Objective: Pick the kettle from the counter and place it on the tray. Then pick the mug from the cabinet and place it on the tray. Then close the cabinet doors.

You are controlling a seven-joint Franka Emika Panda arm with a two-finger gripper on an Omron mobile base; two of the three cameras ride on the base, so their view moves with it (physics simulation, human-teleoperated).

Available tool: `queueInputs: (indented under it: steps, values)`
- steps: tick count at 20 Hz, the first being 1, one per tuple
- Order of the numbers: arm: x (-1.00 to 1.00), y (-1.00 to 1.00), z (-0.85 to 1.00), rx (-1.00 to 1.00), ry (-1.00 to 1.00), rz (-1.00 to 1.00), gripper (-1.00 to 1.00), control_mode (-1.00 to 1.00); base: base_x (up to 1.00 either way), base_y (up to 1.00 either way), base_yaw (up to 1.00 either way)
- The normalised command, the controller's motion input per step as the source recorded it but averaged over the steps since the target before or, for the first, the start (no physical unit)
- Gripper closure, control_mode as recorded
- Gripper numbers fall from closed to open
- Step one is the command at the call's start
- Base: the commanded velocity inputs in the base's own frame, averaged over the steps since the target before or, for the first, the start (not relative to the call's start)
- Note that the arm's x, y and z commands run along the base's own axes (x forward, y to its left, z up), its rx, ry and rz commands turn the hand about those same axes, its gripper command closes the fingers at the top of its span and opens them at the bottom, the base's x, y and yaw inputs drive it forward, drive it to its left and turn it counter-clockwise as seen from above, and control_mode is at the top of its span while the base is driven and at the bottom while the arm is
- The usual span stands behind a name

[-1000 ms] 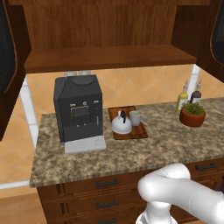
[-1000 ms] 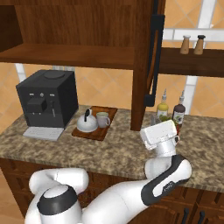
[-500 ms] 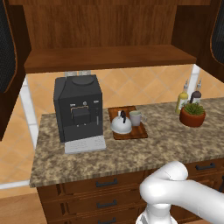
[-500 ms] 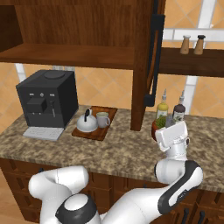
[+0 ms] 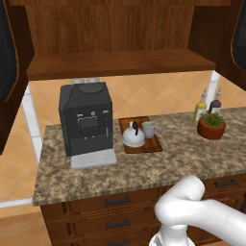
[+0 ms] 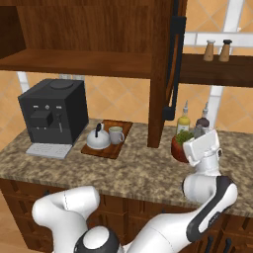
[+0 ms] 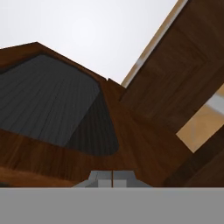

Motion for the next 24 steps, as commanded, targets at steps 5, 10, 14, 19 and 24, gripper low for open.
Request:
queueInputs:
  steps: [5,10,14,19,24]
  values:
    - [0.00,0.28,0.41,0.00,0.00,0.00,1.00,-1.00,0.00,0.00,0.00]
    - [0.00,0.39,0.46,0.00,0.00,0.00,1.00,-1.00,0.00,0.00,0.00]
    - [0.00,0.45,0.42,0.00,-0.04,0.00,1.00,-1.00,0.00,0.00,0.00]
    - [0.00,0.38,0.53,0.00,-0.06,0.00,1.00,-1.00,0.00,0.00,0.00]
    - [-0.04,0.38,0.61,0.00,0.00,0.00,1.00,-1.00,0.00,0.00,0.00]
